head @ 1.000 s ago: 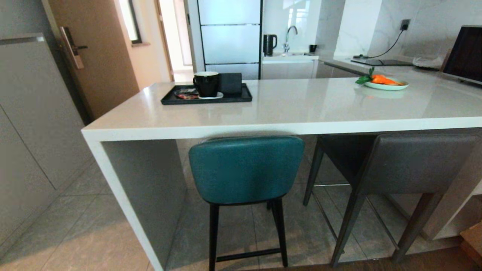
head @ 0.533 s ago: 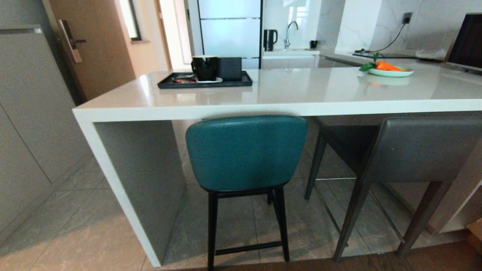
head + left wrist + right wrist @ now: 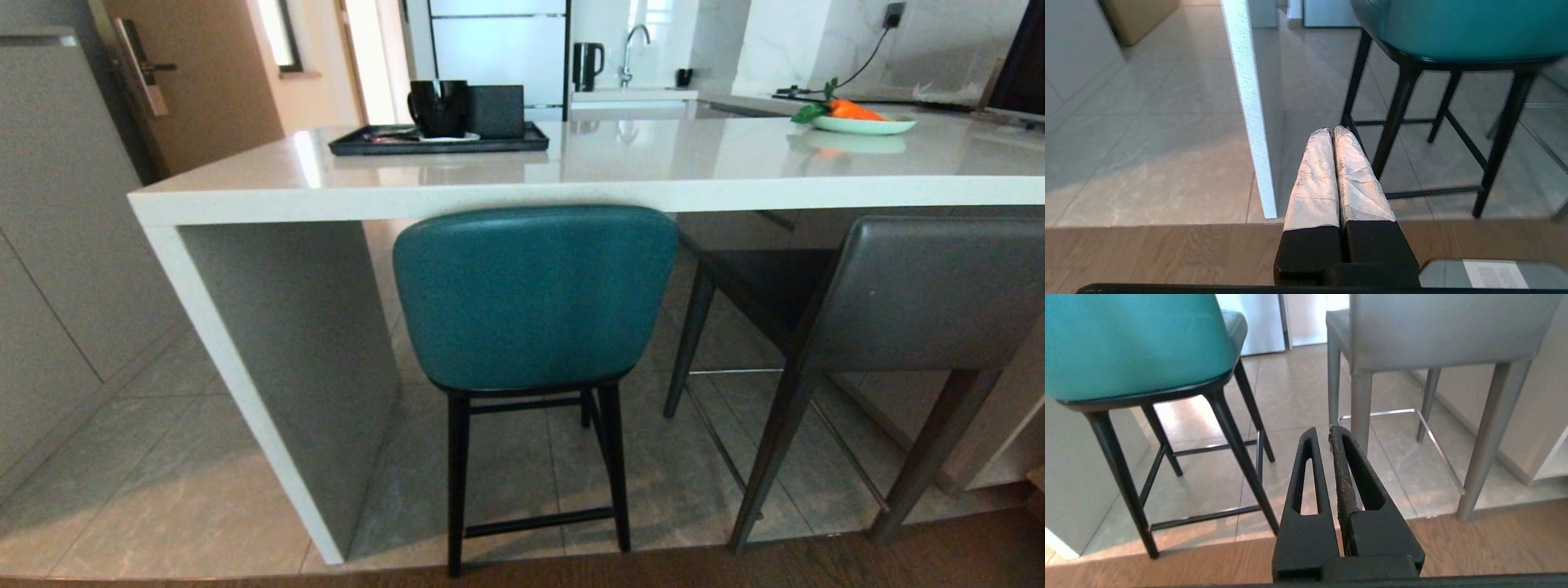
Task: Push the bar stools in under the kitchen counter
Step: Pull the blue chair out from under the dining table
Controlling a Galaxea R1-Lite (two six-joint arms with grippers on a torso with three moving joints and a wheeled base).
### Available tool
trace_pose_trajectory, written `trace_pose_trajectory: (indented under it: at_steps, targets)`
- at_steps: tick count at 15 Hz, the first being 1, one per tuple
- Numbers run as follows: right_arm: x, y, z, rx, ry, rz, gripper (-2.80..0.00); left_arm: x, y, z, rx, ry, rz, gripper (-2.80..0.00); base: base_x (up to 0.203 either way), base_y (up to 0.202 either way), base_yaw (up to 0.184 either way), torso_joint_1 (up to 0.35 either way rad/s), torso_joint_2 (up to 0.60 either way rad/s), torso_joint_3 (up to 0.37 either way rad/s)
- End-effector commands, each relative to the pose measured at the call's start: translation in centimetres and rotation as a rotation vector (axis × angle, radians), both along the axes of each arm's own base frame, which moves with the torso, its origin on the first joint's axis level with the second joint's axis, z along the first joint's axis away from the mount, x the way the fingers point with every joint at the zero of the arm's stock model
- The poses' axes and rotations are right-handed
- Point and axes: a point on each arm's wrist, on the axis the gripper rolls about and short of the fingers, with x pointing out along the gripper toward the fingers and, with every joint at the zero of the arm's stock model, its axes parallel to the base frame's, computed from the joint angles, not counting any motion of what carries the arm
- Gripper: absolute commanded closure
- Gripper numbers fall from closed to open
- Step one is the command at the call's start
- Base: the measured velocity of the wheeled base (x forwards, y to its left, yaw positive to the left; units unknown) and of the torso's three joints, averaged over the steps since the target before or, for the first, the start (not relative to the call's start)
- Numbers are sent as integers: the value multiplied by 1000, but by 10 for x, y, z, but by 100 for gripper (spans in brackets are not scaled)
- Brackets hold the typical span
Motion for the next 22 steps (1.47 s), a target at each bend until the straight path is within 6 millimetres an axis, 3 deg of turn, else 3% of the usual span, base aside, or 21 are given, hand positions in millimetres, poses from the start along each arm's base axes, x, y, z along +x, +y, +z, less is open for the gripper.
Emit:
trace_pose_trajectory:
  at_steps: [1, 22]
  targets:
    - [2, 0, -8, 1, 28, 1, 0, 0, 0, 0, -1, -1, -1, 0, 0, 0, 0, -8, 85, 45]
    - [2, 0, -7, -6, 25, 0, 0, 0, 0, 0, -4, -2, 2, 0, 12, 0, 0, -1, 5, 15]
